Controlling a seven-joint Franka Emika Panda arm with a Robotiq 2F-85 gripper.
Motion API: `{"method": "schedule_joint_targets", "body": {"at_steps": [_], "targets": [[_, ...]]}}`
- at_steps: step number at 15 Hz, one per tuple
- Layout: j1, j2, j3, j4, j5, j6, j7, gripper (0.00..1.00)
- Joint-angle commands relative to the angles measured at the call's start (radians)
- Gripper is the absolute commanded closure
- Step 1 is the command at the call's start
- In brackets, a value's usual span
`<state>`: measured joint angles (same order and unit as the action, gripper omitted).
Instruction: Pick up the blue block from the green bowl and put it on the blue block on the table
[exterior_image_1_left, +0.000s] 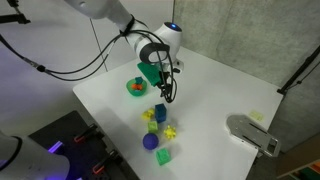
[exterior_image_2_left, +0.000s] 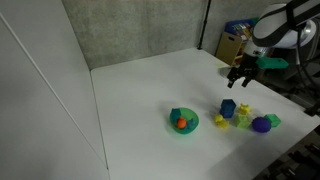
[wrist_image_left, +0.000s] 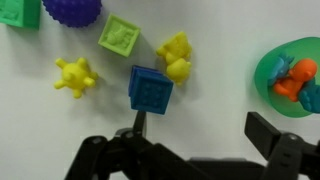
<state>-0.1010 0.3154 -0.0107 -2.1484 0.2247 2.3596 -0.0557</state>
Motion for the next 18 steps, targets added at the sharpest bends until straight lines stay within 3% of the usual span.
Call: {"method": "schedule_joint_targets", "body": {"at_steps": [1,6,12,18], "targets": [[0.050,-0.171,-0.031,-0.129,-0.116,-0.013,0.099,0.00],[0.063,-0.377,-0.035,-0.206,-0.278,-0.137,0.219,0.00],[0.052,-0.616,-0.021,-0.209,-0.272,-0.332,0.180,0.00],[0.049,-0.791,-0.009,-0.184,-0.279,-0.455,0.174,0.00]]}}
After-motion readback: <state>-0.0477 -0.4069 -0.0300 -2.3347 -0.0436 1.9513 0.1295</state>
